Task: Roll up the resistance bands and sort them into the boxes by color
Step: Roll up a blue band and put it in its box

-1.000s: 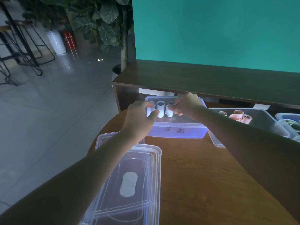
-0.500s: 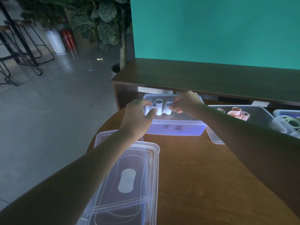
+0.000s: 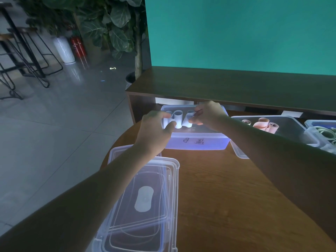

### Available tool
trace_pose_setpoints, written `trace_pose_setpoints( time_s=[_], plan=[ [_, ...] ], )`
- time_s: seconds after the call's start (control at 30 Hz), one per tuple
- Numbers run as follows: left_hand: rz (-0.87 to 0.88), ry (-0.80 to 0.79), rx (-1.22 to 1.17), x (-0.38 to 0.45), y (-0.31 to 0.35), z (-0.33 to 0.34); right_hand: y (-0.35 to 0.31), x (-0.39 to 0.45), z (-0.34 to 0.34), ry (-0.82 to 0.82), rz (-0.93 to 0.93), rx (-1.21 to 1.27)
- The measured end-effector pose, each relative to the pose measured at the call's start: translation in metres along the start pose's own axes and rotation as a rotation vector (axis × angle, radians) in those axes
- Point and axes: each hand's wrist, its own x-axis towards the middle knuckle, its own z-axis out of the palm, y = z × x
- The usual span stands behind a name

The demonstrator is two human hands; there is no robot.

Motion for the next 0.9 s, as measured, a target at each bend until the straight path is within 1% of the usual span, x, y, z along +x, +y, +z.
trace_pose_setpoints(
  time_s=[0.13, 0.3, 0.37, 0.5, 0.6, 0.67, 0.8, 0.9],
  plan=[
    [0.018, 0.009, 0.029, 0.0, -0.001, 0.0, 0.004, 0.0, -0.003, -0.014, 0.032, 0.003],
    [0.025, 0.024, 0.043, -0.001, 0.006, 0.001, 0.008, -0.009, -0.018, -0.009, 0.041, 0.141],
    [0.024, 0.021, 0.049, -0.001, 0.014, 0.0, 0.009, -0.016, -0.026, 0.004, 0.036, 0.203],
    [0.044, 0.014, 0.057, -0.006, 0.038, -0.002, 0.014, -0.045, -0.049, 0.071, -0.021, 0.236],
    [0.054, 0.013, 0.079, -0.015, 0.061, -0.003, 0.027, -0.076, -0.071, 0.14, -0.073, 0.272],
    [0.074, 0.015, 0.099, -0.023, 0.075, -0.001, 0.039, -0.101, -0.085, 0.178, -0.075, 0.292],
    [0.091, -0.003, 0.104, -0.044, 0.109, 0.007, 0.07, -0.166, -0.109, 0.177, -0.036, 0.332],
    [0.124, -0.066, 0.098, -0.069, 0.148, 0.018, 0.097, -0.224, -0.126, 0.181, -0.01, 0.361]
  ],
)
